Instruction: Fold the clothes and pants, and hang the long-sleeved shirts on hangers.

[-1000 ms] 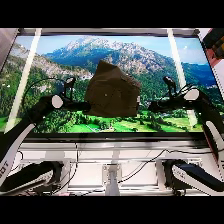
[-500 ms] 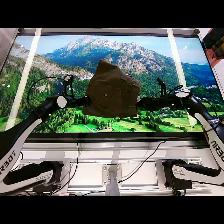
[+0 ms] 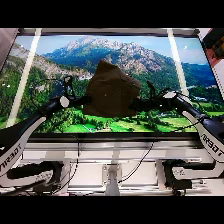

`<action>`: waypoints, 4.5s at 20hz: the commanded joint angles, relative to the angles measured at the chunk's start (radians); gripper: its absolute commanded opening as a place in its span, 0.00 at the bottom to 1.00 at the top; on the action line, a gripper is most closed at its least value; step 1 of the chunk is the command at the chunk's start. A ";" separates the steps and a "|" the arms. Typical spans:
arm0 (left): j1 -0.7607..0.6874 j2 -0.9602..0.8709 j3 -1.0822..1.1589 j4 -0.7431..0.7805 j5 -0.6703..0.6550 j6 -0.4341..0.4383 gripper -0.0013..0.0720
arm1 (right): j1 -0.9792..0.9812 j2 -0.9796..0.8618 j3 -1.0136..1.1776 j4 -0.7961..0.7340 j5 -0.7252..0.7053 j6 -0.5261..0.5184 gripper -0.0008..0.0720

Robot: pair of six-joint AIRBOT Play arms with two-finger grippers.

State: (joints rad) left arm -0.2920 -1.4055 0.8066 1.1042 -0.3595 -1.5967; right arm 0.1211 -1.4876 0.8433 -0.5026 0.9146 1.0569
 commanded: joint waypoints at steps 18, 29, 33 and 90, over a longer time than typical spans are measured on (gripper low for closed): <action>-0.008 0.215 -0.001 -0.189 -0.633 0.045 0.85 | -0.028 0.346 -0.097 -0.120 0.250 -0.153 0.08; -0.308 0.212 -0.152 -0.237 -0.401 -0.328 0.85 | -0.027 0.346 -0.097 -0.008 0.178 -0.154 0.08; -0.331 0.191 -0.163 -0.097 -0.308 -0.509 0.85 | -0.027 0.346 -0.097 0.006 0.168 -0.153 0.08; 0.280 0.359 -0.161 0.375 -0.482 -0.116 0.04 | 0.051 -0.254 0.265 0.010 -0.008 0.179 0.34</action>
State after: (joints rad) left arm -0.0120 -1.0439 0.6464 1.5196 -0.8410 -1.7126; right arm 0.1467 -1.7351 1.1023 -0.5396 0.9432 1.2610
